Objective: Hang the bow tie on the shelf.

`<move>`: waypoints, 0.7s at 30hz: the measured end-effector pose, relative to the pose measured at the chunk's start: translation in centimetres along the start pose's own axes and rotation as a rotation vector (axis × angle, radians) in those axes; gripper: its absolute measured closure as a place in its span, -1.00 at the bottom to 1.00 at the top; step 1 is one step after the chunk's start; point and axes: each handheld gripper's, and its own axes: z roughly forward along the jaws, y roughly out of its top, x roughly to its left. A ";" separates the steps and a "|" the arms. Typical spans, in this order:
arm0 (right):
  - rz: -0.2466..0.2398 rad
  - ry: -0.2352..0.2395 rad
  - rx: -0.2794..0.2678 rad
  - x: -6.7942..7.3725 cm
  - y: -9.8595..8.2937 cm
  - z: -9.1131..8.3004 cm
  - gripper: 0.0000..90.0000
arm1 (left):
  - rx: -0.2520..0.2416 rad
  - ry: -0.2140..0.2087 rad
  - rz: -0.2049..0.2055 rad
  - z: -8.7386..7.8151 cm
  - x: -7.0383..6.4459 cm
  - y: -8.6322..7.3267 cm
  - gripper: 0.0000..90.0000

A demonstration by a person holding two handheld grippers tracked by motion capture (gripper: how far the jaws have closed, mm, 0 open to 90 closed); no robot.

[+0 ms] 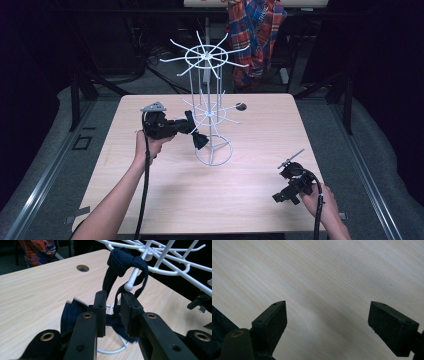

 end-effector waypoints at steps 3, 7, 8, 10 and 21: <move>-0.005 -0.001 0.009 0.0 0.0 -0.1 -0.66 | 0.006 -0.004 0.001 -0.2 0.1 0.0 0.53; -0.004 -0.003 0.002 0.0 0.0 -0.1 -0.66 | 0.004 -0.003 0.006 -0.5 0.1 0.0 0.39; -0.007 -0.004 0.000 0.0 0.0 -0.1 -0.66 | 0.006 -0.007 0.004 -0.6 0.1 0.1 0.37; -0.001 0.006 -0.008 0.0 0.0 -0.1 -0.66 | 0.005 0.008 0.002 -0.9 0.1 0.1 0.28; 0.000 0.004 -0.003 0.0 0.0 -0.2 -0.66 | 0.015 0.072 0.005 -2.8 0.1 -0.1 -0.10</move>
